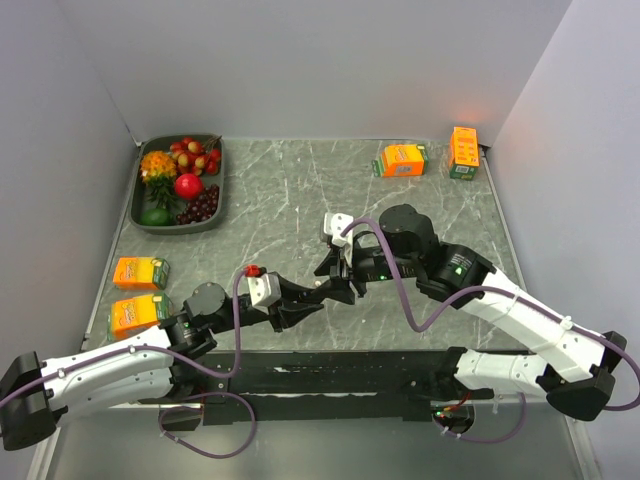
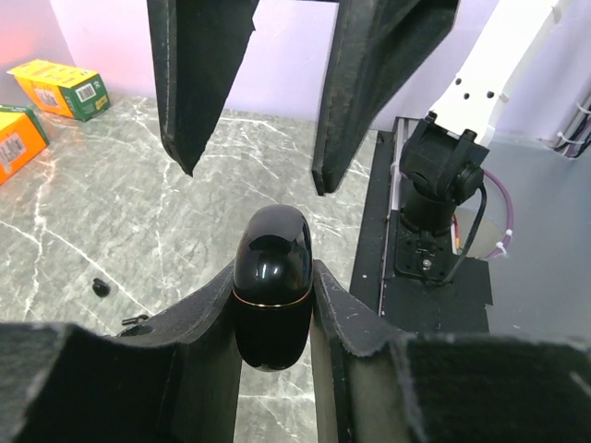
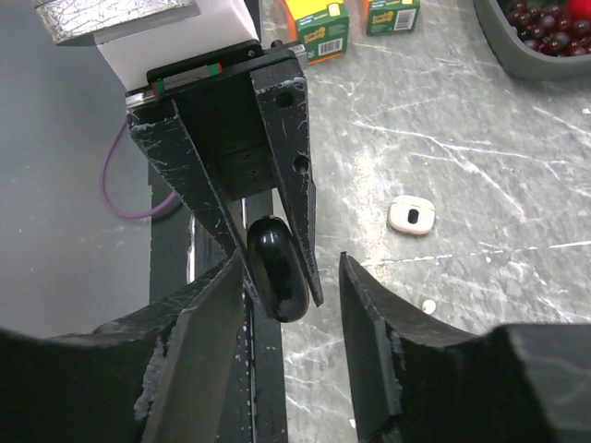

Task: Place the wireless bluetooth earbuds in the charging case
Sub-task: Adjust the charging case on the charging case.

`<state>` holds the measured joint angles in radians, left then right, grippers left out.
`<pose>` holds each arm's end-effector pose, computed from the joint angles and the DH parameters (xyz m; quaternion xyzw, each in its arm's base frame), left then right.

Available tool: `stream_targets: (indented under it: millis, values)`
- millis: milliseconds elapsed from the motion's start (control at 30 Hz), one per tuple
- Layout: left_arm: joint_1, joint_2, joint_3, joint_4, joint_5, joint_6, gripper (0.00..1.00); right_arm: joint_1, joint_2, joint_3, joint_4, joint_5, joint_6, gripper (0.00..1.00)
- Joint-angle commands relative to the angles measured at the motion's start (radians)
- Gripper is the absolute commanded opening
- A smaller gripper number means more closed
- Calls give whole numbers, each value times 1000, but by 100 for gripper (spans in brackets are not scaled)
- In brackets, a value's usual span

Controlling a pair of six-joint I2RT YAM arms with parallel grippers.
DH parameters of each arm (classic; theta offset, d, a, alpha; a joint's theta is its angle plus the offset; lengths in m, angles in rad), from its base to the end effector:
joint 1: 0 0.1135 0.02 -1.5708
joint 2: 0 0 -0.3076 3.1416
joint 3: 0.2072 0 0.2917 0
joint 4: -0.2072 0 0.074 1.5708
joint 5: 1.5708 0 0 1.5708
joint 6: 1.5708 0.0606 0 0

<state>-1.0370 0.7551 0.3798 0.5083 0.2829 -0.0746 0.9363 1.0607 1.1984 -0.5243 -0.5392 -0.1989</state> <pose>0.0946 -0.1934 0.2930 0.3958 0.5288 -0.4720 0.5839 0.1297 0.2287 0.4331 -0.5553 0.5945 0.4000 0.4221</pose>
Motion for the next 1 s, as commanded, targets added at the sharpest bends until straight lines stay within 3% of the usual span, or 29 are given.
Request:
stream_targets:
  millis: [0, 267, 567, 867, 967]
  values:
    - [2, -10, 33, 24, 25, -50, 1, 15, -4, 36, 37, 1, -7, 51]
    - [3, -25, 44, 21, 27, -94, 1, 53, 21, 32, 11, 45, -37, 50]
    - [3, -23, 51, 12, 27, -105, 1, 78, 42, 29, -6, 74, -59, 39]
    - [2, -30, 53, 10, 24, -105, 1, 85, 54, 29, -23, 74, -60, 43]
    - [2, -33, 54, 10, 25, -105, 1, 88, 59, 27, -26, 73, -60, 36]
